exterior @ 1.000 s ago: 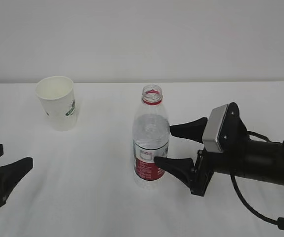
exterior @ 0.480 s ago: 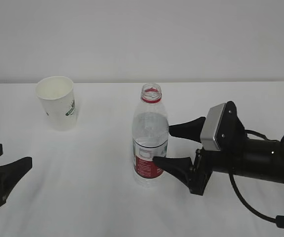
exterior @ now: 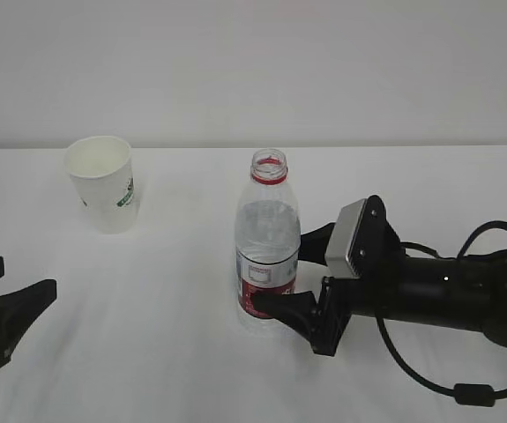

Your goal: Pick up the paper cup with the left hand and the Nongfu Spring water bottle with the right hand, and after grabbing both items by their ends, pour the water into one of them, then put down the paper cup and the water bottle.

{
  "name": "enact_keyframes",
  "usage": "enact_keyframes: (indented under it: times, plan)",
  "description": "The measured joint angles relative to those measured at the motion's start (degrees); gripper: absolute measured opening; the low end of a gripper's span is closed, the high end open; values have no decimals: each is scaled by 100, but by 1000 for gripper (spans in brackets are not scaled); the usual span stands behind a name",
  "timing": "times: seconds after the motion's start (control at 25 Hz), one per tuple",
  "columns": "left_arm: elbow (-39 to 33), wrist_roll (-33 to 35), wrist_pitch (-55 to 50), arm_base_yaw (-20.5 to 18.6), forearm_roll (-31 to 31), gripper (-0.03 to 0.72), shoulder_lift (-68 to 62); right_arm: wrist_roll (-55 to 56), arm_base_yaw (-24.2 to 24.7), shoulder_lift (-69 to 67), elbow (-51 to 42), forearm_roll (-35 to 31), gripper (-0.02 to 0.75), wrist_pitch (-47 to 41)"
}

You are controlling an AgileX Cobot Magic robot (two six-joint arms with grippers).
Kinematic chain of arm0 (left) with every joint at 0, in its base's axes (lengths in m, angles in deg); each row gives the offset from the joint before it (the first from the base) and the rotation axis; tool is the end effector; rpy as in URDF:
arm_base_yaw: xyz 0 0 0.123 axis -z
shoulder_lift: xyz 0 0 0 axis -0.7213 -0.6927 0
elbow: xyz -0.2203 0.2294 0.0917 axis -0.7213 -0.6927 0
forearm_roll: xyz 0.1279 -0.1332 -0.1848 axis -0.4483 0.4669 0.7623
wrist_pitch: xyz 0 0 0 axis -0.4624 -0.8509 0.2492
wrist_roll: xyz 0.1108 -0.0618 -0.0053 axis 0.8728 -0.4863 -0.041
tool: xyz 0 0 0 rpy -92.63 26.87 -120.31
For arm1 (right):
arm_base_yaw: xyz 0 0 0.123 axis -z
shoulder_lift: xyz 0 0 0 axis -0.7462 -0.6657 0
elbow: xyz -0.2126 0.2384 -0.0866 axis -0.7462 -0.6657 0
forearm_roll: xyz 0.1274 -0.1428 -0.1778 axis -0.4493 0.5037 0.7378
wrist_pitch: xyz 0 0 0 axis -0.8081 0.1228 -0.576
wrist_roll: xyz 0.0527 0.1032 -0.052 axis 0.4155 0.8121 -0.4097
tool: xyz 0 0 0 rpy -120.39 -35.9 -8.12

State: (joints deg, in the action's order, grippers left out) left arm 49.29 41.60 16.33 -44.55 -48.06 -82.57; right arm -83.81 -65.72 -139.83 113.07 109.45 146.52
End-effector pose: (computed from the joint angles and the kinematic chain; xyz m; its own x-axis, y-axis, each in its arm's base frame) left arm 0.2115 -0.0557 0.1556 -0.3035 0.0719 -0.9501 0.4170 0.9066 -0.0646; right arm 0.3206 0.1913 0.1101 -0.0260 -0.3377 -0.9409 -0.9033 0.4112 -0.1226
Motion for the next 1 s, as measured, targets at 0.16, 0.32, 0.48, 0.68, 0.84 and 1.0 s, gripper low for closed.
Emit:
enact_keyframes:
  times: [0.16, 0.32, 0.48, 0.68, 0.84, 1.0]
  plan:
    - [0, 0, 0, 0, 0, 587, 0, 0, -137, -231, 209, -50, 629, 9]
    - [0, 0, 0, 0, 0, 587, 0, 52, -343, -383, 493, -130, 629, 9]
    - [0, 0, 0, 0, 0, 587, 0, 122, -580, -558, 788, -200, 627, 23]
    - [0, 0, 0, 0, 0, 587, 0, 145, -690, -682, 891, -226, 573, 23]
    - [0, 0, 0, 0, 0, 587, 0, 148, -702, -682, 891, -239, 531, 23]
    - [0, 0, 0, 0, 0, 587, 0, 148, -702, -687, 891, -239, 500, 58]
